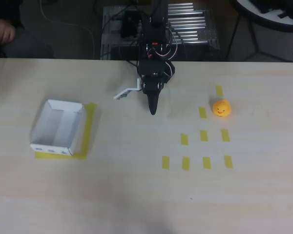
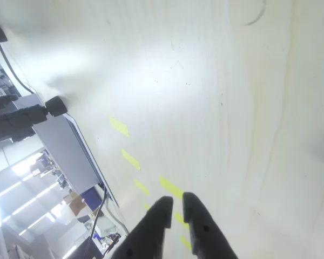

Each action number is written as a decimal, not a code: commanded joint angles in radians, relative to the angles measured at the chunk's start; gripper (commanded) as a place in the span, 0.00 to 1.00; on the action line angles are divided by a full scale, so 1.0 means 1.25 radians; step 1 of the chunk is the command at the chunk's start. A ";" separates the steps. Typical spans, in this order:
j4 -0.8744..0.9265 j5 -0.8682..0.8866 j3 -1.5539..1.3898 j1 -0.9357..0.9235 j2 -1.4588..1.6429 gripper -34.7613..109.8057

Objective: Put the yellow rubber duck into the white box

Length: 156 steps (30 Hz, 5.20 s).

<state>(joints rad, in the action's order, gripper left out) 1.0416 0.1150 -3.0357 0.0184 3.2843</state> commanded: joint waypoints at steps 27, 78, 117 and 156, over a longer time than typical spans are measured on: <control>0.013 -0.005 -0.011 0.018 0.042 0.24; 0.064 -0.039 0.204 -0.023 -0.042 0.24; 0.471 -0.572 0.968 0.216 -0.817 0.51; 0.528 -0.766 1.114 0.596 -1.307 0.71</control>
<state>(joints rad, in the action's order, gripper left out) 1.6935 -0.8544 -1.7227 0.7041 1.6383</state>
